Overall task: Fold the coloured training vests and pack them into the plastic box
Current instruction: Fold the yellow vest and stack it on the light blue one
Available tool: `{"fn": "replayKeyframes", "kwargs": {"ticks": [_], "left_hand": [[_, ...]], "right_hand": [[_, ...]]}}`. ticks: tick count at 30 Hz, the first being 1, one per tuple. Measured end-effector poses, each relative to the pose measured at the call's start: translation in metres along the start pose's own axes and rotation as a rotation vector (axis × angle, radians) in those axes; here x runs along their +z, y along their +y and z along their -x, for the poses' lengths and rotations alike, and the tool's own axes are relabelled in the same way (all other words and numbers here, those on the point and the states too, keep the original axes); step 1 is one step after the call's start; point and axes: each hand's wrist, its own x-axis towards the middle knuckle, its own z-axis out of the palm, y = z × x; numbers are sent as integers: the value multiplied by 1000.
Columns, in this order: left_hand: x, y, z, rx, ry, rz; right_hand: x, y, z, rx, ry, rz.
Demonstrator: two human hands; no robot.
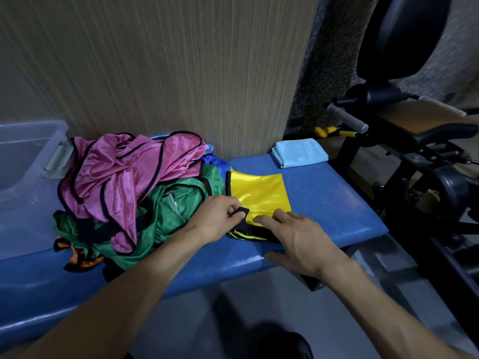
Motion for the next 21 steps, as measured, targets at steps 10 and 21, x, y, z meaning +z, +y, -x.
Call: {"fn": "replayKeyframes", "kwargs": {"ticks": [10,21], "left_hand": [[9,-15,0,114,106,64],[-12,-36,7,232,-274,-11]], "right_hand": [[19,52,-3,-64,75,-420],[27,63,-15,-72,106,-379]]}}
